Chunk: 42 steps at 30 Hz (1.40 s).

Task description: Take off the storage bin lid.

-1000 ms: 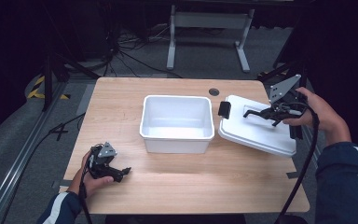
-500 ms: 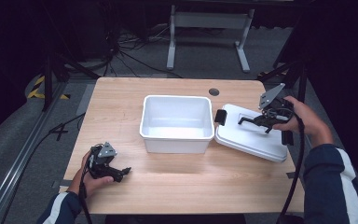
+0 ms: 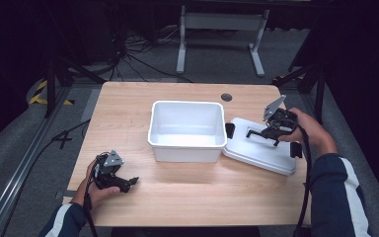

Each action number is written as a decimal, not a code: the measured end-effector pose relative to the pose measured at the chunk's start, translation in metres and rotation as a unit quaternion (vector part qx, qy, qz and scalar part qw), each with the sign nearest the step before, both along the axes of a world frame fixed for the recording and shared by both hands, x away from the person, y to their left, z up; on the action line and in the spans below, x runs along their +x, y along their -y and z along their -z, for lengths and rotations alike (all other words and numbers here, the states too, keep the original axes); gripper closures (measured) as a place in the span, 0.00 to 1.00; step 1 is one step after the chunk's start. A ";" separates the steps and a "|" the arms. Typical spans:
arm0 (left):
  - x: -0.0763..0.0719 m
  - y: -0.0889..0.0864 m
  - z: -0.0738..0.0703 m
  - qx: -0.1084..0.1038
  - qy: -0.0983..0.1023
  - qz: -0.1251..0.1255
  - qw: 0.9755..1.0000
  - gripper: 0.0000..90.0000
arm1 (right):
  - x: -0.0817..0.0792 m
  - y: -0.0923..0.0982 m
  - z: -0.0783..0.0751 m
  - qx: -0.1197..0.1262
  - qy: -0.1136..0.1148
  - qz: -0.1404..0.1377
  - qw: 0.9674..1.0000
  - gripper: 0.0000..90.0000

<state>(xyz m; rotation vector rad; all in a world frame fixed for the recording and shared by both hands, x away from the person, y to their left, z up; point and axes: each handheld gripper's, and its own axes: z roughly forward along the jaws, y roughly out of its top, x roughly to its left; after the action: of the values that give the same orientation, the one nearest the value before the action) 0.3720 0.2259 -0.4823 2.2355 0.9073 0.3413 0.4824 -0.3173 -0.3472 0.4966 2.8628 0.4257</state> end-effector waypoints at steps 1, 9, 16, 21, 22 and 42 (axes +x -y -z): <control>0.000 0.000 0.000 -0.001 -0.002 0.000 1.000 0.01 | 0.000 0.000 0.001 -0.002 0.001 0.001 1.000 0.94; 0.000 0.000 0.000 -0.001 -0.002 0.000 1.000 0.01 | 0.001 0.001 0.013 -0.002 -0.007 0.004 1.000 0.94; 0.000 0.000 0.000 0.000 0.001 0.000 1.000 0.01 | 0.002 0.002 0.020 -0.005 -0.009 0.007 1.000 0.94; 0.000 0.000 0.000 -0.001 -0.002 0.000 1.000 0.01 | 0.001 0.003 0.021 0.001 -0.011 0.006 1.000 0.94; 0.000 0.000 0.000 -0.001 -0.002 0.000 1.000 0.01 | 0.001 0.003 0.021 0.000 -0.008 0.008 1.000 0.94; 0.000 0.000 0.000 -0.001 -0.002 0.000 1.000 0.01 | -0.011 0.007 0.011 0.037 0.016 0.015 0.999 0.76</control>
<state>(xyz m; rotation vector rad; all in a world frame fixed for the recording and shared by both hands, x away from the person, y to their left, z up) 0.3718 0.2258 -0.4823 2.2359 0.9093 0.3368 0.4718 -0.3241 -0.3581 0.5406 2.8139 0.5313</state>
